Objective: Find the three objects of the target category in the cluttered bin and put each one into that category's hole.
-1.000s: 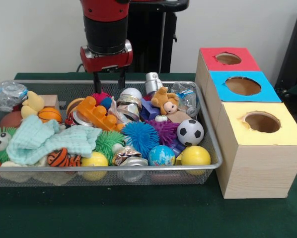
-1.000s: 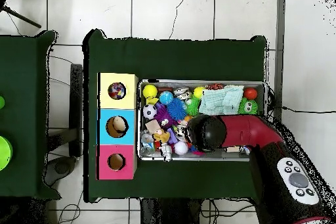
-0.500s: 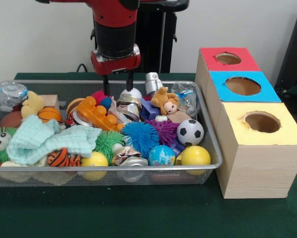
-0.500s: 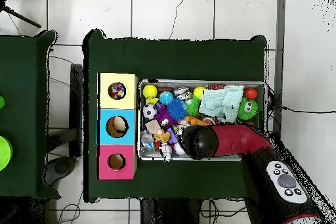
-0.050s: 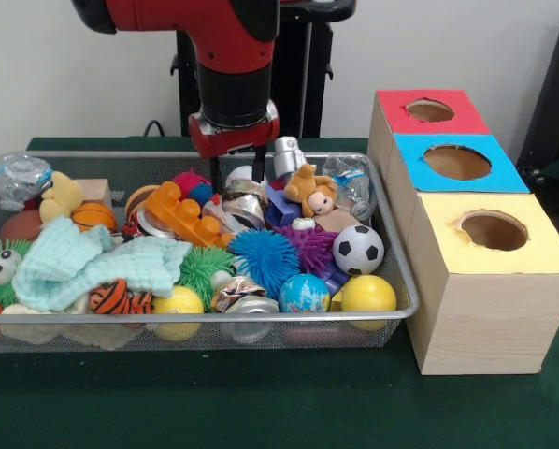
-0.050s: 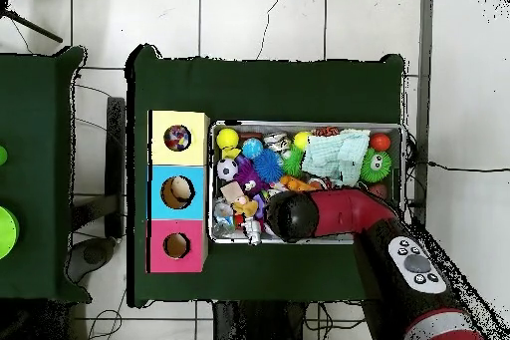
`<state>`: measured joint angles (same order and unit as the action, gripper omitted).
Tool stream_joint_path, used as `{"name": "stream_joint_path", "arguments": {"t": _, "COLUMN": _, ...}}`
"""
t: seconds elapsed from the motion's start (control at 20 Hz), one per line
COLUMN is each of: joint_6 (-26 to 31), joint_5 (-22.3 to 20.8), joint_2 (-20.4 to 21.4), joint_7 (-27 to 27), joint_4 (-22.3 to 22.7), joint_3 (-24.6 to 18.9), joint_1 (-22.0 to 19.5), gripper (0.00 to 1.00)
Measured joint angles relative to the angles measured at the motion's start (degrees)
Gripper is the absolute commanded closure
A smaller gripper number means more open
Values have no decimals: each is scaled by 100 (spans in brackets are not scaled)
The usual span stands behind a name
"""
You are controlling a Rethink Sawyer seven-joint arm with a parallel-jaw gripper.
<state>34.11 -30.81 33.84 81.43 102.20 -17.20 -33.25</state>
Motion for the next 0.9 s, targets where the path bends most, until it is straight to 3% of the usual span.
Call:
{"name": "stream_joint_path", "arguments": {"t": 0.55, "joint_6": 54, "joint_5": 4, "joint_2": -230, "joint_7": 0, "joint_4": -556, "joint_3": 88, "joint_1": 27, "gripper": 0}}
{"name": "stream_joint_path", "arguments": {"t": 0.9, "joint_6": 538, "joint_5": 16, "joint_2": -332, "joint_7": 0, "joint_4": -961, "joint_3": 86, "joint_1": 69, "gripper": 0}}
